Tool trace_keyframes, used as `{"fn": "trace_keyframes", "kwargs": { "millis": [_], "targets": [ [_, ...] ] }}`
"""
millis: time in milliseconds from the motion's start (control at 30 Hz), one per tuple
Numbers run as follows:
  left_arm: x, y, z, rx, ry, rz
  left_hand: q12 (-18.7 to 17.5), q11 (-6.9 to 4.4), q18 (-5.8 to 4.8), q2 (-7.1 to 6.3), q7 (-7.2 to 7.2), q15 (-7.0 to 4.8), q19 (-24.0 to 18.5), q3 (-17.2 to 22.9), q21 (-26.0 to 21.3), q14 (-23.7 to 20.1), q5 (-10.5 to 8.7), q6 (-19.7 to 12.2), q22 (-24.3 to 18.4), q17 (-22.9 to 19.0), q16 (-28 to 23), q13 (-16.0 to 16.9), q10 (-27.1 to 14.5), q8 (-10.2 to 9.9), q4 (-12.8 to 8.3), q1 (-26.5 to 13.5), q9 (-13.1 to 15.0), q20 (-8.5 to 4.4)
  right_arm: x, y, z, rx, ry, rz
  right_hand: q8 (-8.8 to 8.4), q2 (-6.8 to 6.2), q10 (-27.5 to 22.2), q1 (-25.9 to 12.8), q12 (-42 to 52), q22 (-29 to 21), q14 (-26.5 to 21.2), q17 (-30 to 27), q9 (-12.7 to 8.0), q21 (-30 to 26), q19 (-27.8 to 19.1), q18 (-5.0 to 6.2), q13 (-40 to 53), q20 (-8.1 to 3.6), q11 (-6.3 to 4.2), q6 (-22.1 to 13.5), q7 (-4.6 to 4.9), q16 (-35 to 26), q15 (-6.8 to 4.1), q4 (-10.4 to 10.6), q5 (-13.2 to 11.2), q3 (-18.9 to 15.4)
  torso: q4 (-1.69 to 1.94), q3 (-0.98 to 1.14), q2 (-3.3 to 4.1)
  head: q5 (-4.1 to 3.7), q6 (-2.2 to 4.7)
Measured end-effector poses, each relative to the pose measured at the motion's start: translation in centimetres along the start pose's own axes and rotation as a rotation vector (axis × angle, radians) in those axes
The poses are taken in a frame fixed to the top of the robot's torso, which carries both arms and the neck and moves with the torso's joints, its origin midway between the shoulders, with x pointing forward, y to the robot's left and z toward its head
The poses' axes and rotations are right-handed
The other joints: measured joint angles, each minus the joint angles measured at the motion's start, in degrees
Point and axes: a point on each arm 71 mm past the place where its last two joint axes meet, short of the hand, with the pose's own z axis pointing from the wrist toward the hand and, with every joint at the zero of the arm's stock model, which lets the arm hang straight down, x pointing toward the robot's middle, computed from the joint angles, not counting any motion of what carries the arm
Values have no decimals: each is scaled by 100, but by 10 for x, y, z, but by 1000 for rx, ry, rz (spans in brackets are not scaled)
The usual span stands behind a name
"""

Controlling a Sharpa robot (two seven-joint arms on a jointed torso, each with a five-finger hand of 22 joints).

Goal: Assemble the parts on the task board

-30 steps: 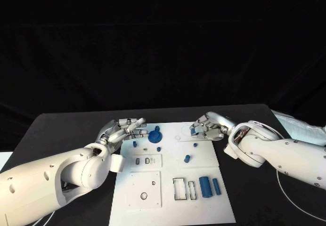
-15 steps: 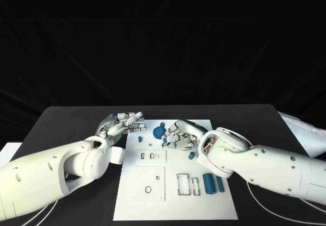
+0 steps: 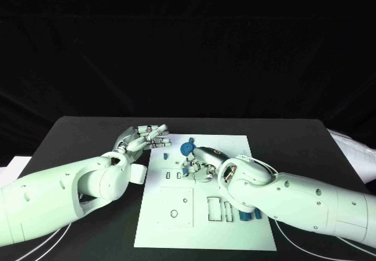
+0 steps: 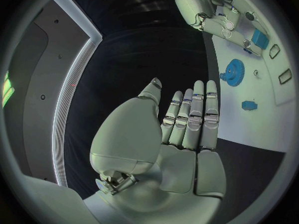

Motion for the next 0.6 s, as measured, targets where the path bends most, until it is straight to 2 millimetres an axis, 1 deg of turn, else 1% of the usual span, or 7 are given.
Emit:
{"fn": "trace_keyframes", "kwargs": {
  "millis": [267,467,600],
  "targets": [
    [0,0,0,1,0,-1,0,0,0,0,0,0,0,0,0,0,0,0,0,-1,0,0,0,0,0,0,0,0,1,4,2,-7,5,-25,0,-19,0,-19,-23,0,0,-1,0,-1,0,0,-5,0,0,1,1,0,0,0,-1,-1,-8,8,-2,36,-49],
    [1,0,0,0,1,-2,0,0,0,0,0,0,0,0,0,0,0,0,0,-1,0,0,0,0,0,0,0,0,2,5,2,-11,10,-38,1,-77,0,-78,-23,-3,0,-1,0,-23,0,0,-15,0,0,2,2,0,0,-1,-2,-2,-12,14,-3,46,-59],
    [1,0,0,0,1,-2,0,0,0,0,0,0,0,0,0,0,0,0,0,-1,0,0,0,0,0,0,0,0,2,5,2,-13,15,-48,1,-91,1,-123,-50,-5,0,-1,0,-23,0,0,-21,0,0,3,3,0,0,-1,-2,-2,-12,15,-3,51,-63]
  ]
}}
